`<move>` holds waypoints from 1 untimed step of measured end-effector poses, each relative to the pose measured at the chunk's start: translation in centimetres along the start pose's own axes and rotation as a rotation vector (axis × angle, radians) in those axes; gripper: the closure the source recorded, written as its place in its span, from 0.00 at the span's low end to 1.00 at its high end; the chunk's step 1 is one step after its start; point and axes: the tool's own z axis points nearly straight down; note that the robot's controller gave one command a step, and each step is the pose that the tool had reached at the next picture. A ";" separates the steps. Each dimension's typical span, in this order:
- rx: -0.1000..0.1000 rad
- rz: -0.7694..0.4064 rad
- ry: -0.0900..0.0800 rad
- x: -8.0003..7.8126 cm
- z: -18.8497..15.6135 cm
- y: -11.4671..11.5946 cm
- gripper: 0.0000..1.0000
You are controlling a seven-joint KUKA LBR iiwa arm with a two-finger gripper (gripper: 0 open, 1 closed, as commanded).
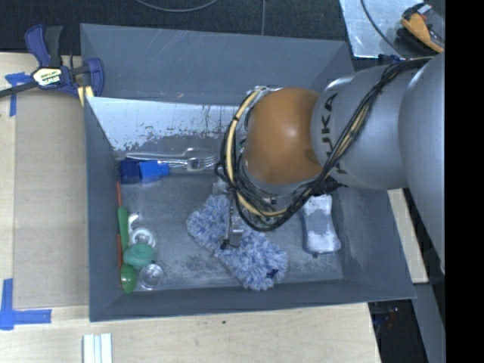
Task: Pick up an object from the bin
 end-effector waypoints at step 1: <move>-0.004 -0.153 -0.009 -2.6 4.0 -2.0 0.00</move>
Offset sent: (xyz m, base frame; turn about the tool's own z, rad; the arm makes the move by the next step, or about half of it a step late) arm 0.0070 -0.0139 -0.0412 0.0824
